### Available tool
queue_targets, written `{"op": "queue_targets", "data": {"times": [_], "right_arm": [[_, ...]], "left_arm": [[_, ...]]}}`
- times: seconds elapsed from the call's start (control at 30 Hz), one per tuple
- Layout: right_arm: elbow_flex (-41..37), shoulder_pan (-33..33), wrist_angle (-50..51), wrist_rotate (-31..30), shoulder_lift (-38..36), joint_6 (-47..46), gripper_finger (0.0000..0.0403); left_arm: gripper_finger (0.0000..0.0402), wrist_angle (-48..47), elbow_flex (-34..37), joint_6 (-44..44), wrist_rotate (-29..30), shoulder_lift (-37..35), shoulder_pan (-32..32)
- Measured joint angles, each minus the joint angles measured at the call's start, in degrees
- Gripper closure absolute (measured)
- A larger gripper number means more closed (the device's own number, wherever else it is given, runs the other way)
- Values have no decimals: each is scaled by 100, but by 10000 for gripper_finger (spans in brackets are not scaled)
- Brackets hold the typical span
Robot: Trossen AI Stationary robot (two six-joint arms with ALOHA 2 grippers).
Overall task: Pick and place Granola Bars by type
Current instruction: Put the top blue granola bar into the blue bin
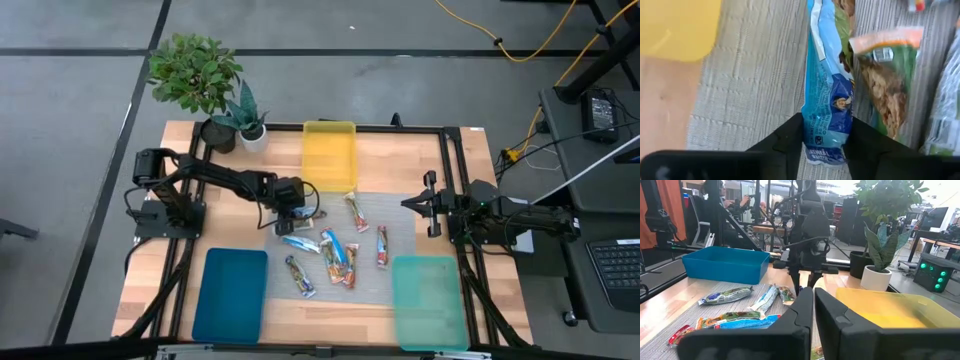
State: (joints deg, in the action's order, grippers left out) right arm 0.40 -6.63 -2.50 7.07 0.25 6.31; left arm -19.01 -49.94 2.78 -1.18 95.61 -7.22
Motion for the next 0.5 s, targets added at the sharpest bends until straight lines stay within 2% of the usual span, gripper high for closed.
{"op": "queue_targets", "data": {"times": [0.23,0.4,0.5], "right_arm": [[0,0,-1,2,1,0,381],[0,0,-1,2,2,2,381],[-1,0,-3,0,13,1,381]], "left_arm": [[337,-684,-652,51,5,-108,0],[366,-1265,-1407,-103,25,-300,0],[372,-1628,-1882,-150,259,-526,0]]}}
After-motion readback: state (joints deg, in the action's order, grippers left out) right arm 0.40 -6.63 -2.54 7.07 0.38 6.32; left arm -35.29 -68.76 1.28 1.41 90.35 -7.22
